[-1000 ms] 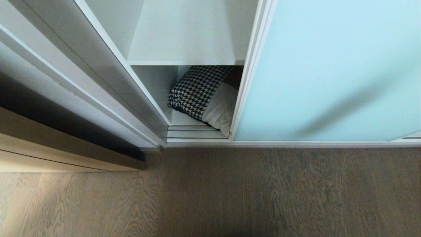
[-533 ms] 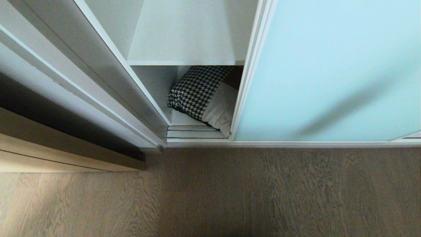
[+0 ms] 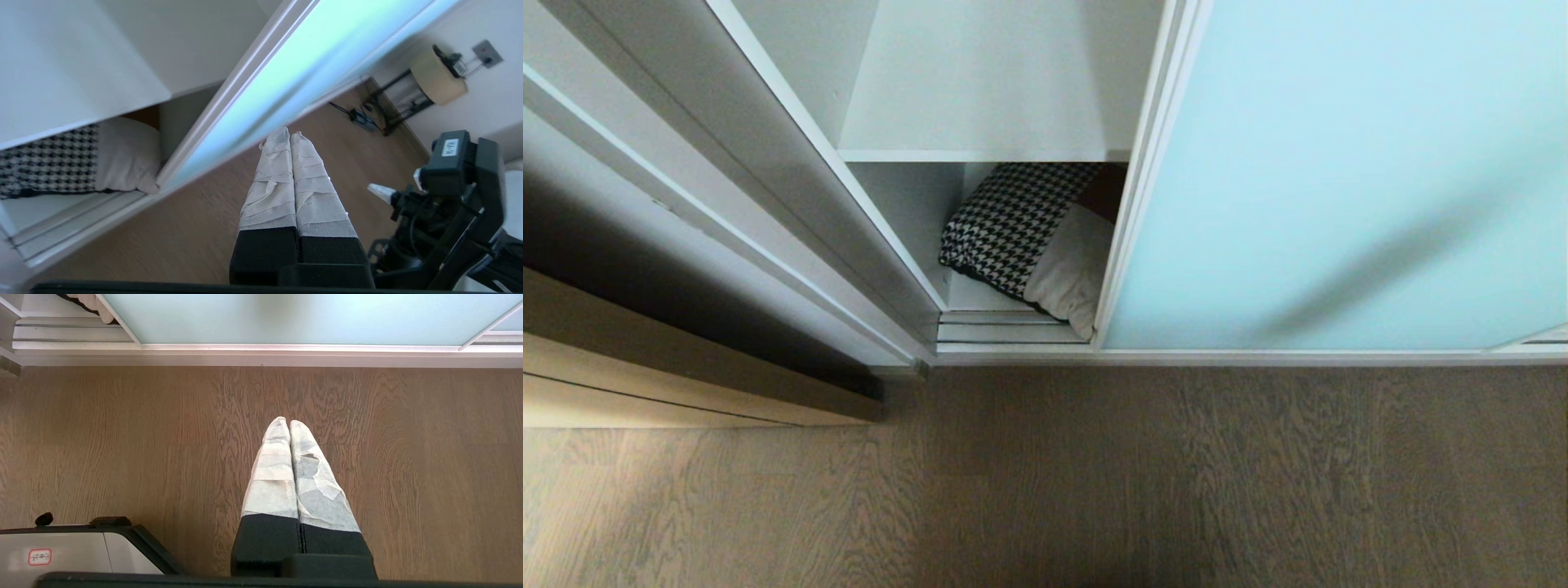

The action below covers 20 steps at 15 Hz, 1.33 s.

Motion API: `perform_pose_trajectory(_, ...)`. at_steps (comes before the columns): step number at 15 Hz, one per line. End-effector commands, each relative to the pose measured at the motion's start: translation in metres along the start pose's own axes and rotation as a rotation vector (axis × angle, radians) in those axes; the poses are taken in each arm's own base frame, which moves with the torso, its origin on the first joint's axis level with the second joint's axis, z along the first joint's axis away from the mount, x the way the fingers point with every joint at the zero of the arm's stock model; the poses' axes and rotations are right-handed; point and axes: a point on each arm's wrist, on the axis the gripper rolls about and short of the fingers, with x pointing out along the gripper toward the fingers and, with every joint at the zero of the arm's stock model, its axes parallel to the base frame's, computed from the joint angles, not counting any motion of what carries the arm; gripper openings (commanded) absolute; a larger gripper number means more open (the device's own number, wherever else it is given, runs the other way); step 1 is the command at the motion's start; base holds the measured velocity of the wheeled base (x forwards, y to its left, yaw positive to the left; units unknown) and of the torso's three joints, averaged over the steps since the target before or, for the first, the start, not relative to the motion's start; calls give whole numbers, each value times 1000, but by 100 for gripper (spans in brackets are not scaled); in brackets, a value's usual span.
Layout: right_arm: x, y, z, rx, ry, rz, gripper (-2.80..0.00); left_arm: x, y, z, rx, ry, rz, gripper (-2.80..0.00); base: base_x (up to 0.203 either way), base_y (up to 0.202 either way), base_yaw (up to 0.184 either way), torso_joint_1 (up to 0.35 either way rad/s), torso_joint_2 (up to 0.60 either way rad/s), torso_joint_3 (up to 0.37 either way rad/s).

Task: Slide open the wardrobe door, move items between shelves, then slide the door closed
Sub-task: Close the door

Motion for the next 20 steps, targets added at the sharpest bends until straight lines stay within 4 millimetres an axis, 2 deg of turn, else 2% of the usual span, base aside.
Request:
perform_pose_trajectory(1,0,0,0,0,1,0,-280,11,16,-2,-35,25,-2,-280,0,0,0,0,0,0)
perform_pose_trajectory(3,0,0,0,0,1,0,-280,18,27,-4,-57,40,13,-280,0,0,0,0,0,0)
perform_pose_trajectory(5,0,0,0,0,1,0,-280,14,24,-5,-52,29,58,-280,0,0,0,0,0,0)
perform_pose_trajectory(8,0,0,0,0,1,0,-280,6,18,-4,-13,-51,288,-280,0,0,0,0,0,0)
perform_pose_trajectory(11,0,0,0,0,1,0,-280,1,11,-4,2,-57,288,-280,0,0,0,0,0,0)
perform_pose_trajectory(13,0,0,0,0,1,0,-280,2,10,-6,-18,-27,187,-280,0,0,0,0,0,0)
perform_pose_trajectory(16,0,0,0,0,1,0,-280,-9,-3,-8,10,-73,288,-280,0,0,0,0,0,0)
perform_pose_trajectory(20,0,0,0,0,1,0,-280,-18,-5,-35,10,-43,378,-280,0,0,0,0,0,0)
